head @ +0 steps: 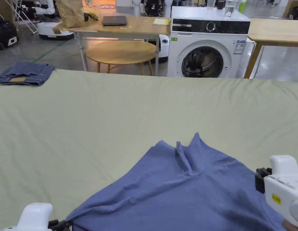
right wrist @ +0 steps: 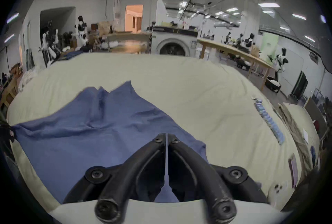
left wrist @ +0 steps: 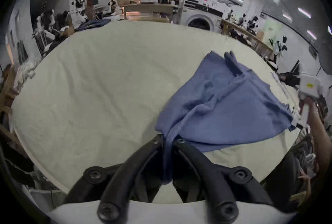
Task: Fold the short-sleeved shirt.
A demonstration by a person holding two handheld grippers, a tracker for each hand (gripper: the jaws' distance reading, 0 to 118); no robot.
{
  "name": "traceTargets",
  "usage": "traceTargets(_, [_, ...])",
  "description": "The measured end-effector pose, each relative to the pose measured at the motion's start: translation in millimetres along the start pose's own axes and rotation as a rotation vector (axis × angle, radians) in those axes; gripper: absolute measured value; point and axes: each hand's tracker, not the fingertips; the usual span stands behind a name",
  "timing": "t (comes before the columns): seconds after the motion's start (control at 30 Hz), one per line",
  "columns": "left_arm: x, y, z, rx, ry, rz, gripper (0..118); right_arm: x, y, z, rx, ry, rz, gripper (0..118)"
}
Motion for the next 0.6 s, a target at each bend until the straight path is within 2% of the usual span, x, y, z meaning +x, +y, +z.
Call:
traceTargets(0.03, [0,0,-1,0.002,-0.004,0.008,2,3,6,-17,-0.038,0.034,0.019,2])
traceTargets(0.07, [-1,-1,-1,0.002,-0.006,0.018,2,4,12,-36,-0.079,0.068,0.03,9])
traceTargets(0.1, [-1,-2,-2,-0.003,-0.011,0.024,2,3,17,-55,-0.09,0.08,0.039,30])
traceTargets(0.13, [-1,-2,-3,-0.007,-0.01,0.03,2,1,23,-70,-0.112,0.082,0.062,78])
traceTargets(0.17, [-1,-3,-4,-0.01,-0.005,0.037,2,0,27,-88,-0.134,0.088,0.085,110])
traceTargets(0.2, [-1,-4,-6,-0.015,0.0,0.04,2,-1,30,-102,-0.106,0.099,0.1,118])
traceTargets(0.27, [-1,-6,-8,-0.022,0.009,0.045,2,0,40,-127,-0.118,0.082,0.097,118])
traceTargets(0.33, [-1,-8,-13,-0.036,0.02,0.043,2,2,40,-148,-0.161,0.102,0.058,118])
traceTargets(0.4, [-2,-10,-17,-0.046,0.028,0.044,2,-1,31,-160,-0.225,0.071,0.066,118])
traceTargets(0.47, [-4,-9,-21,-0.054,0.029,0.045,2,0,27,-160,-0.248,0.126,-0.001,111])
traceTargets(0.5, [-5,-9,-22,-0.056,0.032,0.043,2,0,29,-150,-0.211,0.107,0.004,102])
traceTargets(0.57, [-7,-6,-22,-0.056,0.022,0.065,2,-5,25,-130,-0.158,0.143,0.013,44])
traceTargets(0.6, [-8,-4,-23,-0.053,0.01,0.082,2,-10,24,-121,-0.148,0.132,0.039,11])
